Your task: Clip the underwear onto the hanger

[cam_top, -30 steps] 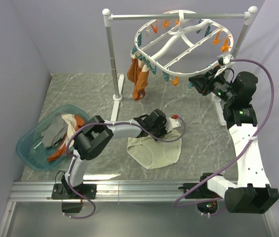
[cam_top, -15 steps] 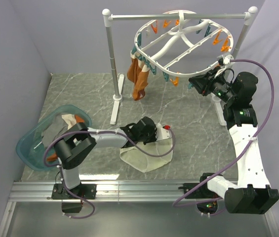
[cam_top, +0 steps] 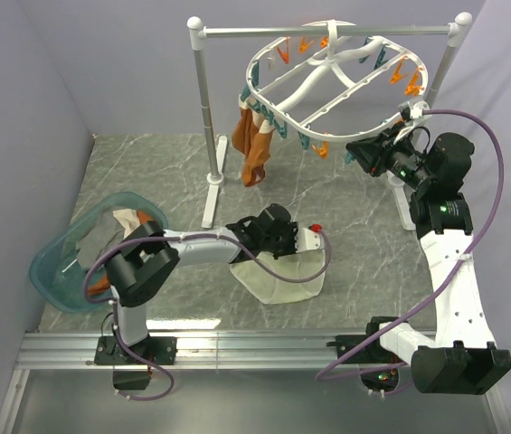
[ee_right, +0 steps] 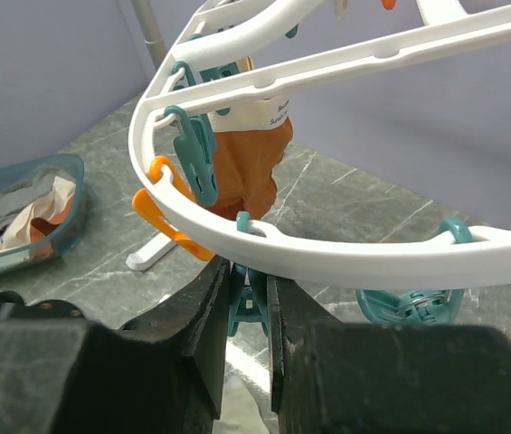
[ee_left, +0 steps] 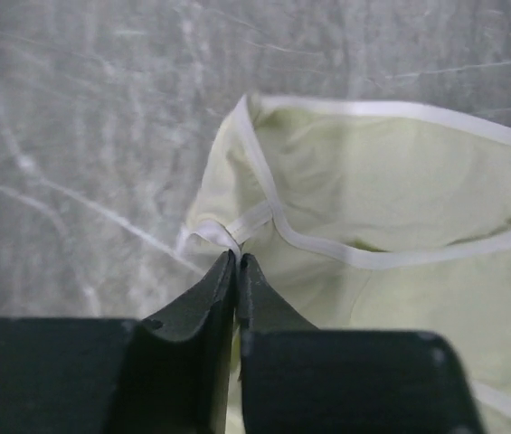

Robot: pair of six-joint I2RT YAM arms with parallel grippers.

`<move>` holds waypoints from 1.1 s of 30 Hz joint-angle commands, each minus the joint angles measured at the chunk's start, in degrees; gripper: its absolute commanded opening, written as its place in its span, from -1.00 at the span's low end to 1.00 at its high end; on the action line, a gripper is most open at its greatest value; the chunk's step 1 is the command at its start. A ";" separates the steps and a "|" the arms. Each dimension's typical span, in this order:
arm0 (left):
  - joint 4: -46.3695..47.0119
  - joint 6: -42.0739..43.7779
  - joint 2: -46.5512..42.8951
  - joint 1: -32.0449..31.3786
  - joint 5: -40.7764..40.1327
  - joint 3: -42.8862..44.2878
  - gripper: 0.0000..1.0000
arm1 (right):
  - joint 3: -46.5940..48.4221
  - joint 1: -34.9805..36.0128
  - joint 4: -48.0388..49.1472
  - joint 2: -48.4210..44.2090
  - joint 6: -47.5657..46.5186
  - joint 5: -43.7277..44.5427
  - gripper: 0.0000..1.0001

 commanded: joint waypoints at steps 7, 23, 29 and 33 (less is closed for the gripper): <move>-10.33 -7.84 6.28 4.31 6.33 6.40 -0.26 | 1.77 -0.25 -0.15 -0.58 -1.11 -0.85 -1.00; -13.85 -12.93 7.06 7.56 4.75 13.69 0.88 | 1.77 -0.33 0.55 0.03 -0.41 -1.29 -1.00; -12.88 -17.85 13.12 8.44 2.30 18.08 0.79 | 1.33 -0.33 0.90 0.21 -0.32 -1.20 -1.00; -14.20 -18.83 14.90 8.27 2.90 19.24 0.75 | 1.86 -0.33 0.55 0.21 -0.50 -0.85 -1.00</move>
